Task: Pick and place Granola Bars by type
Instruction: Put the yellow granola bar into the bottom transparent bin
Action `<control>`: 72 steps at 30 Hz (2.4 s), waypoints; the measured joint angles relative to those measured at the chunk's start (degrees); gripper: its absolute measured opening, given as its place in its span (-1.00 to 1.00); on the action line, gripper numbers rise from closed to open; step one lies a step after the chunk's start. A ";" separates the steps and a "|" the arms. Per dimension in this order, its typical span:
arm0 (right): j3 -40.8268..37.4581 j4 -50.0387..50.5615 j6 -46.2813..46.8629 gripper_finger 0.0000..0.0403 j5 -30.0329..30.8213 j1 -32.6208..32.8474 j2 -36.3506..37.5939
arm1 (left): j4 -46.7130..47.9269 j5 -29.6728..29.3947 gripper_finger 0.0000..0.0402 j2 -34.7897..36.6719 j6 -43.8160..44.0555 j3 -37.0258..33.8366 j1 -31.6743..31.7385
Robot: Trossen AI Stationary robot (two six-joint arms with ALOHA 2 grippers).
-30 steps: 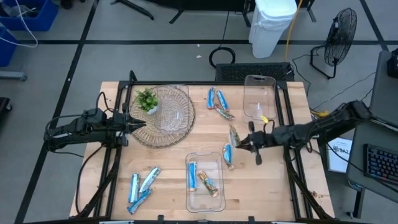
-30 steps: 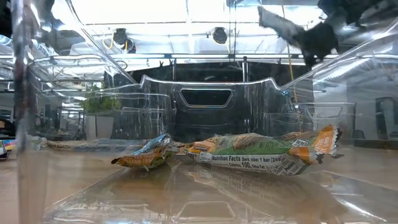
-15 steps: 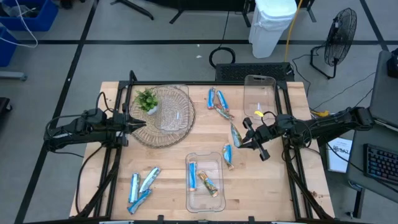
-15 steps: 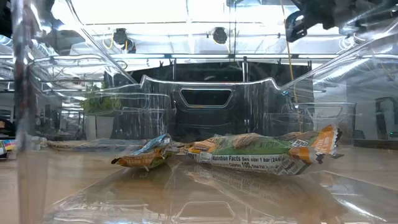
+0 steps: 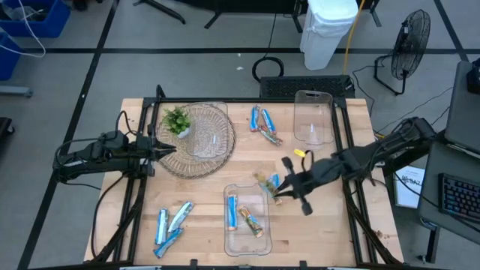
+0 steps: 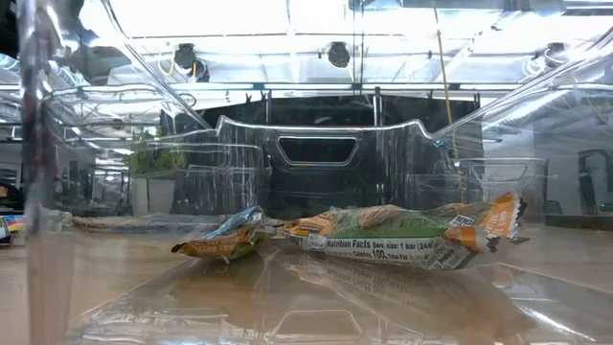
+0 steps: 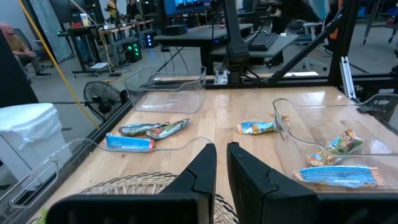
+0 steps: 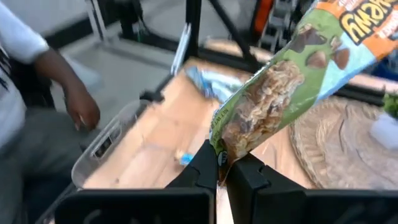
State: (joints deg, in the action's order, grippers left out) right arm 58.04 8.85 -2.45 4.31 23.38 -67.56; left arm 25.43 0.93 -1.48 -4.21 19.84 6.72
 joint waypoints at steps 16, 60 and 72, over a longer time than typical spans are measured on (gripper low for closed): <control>13.16 11.48 8.31 -0.97 -1.34 1.47 -19.27 | 0.00 0.00 -0.77 0.00 0.00 0.00 0.02; 13.16 8.87 15.24 -0.94 -7.15 1.46 -30.11 | -0.02 0.00 -0.77 0.00 0.00 0.00 0.02; 13.16 6.80 15.27 -0.65 -7.36 1.44 -30.09 | -0.02 0.00 -0.77 -0.01 0.00 0.00 0.01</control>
State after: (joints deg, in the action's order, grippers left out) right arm 71.20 15.65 12.82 -3.05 24.82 -97.65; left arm 25.41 0.93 -1.49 -4.21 19.84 6.73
